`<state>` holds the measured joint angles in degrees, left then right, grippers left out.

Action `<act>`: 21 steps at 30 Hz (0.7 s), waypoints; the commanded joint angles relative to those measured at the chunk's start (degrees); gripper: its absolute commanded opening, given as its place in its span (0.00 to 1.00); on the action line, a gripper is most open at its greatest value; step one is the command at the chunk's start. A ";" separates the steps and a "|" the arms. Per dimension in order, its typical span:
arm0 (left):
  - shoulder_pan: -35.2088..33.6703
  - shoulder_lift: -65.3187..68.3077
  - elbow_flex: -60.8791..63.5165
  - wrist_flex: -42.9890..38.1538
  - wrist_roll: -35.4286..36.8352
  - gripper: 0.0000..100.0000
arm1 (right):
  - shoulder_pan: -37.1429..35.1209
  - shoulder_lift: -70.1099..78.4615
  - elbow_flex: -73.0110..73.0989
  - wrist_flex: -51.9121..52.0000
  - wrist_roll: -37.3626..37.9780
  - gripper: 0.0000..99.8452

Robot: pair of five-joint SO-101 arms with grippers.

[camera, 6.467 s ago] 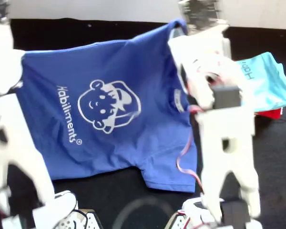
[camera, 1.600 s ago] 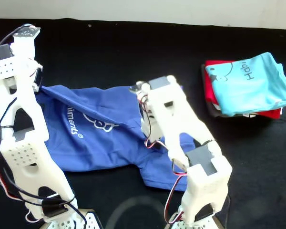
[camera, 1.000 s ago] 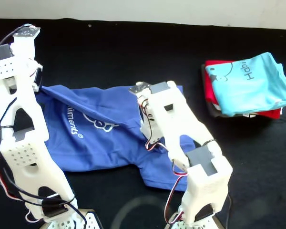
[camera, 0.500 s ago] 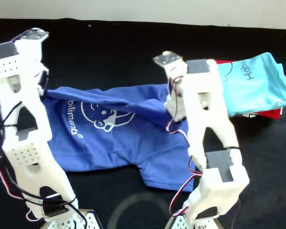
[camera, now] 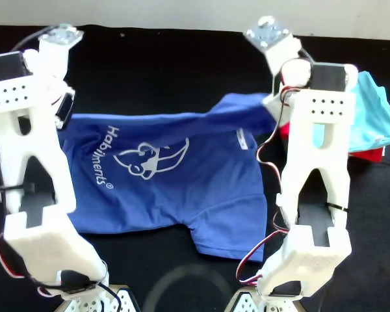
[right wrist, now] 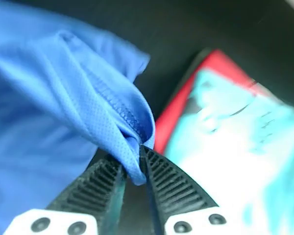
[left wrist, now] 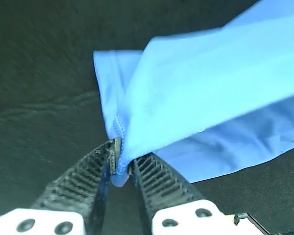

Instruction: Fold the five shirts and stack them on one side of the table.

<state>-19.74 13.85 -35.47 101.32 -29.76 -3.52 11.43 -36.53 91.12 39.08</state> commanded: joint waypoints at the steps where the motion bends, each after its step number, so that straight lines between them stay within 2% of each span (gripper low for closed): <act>1: 1.63 -6.64 -0.22 0.35 0.97 0.01 | 0.57 -3.30 -5.41 -4.70 -5.98 0.01; 4: 1.45 -7.60 0.04 0.35 2.55 0.01 | 0.57 -3.47 -6.37 -4.09 -9.41 0.01; 8: 0.66 -8.31 2.33 0.53 2.90 0.01 | 1.27 -3.56 -6.64 0.22 -9.58 0.01; 12: 0.66 -10.68 9.89 0.53 2.55 0.01 | 1.54 -3.74 -6.64 5.93 -4.66 0.01; 18: 0.40 -14.81 22.02 0.26 -3.78 0.01 | 1.89 -6.81 -4.88 10.07 -2.55 0.01; 21: -0.57 -15.16 26.42 -2.20 -5.71 0.01 | -0.31 -13.32 4.35 9.89 -2.02 0.01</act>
<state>-18.95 1.54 -11.74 101.23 -33.98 -2.46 5.89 -37.93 100.35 35.82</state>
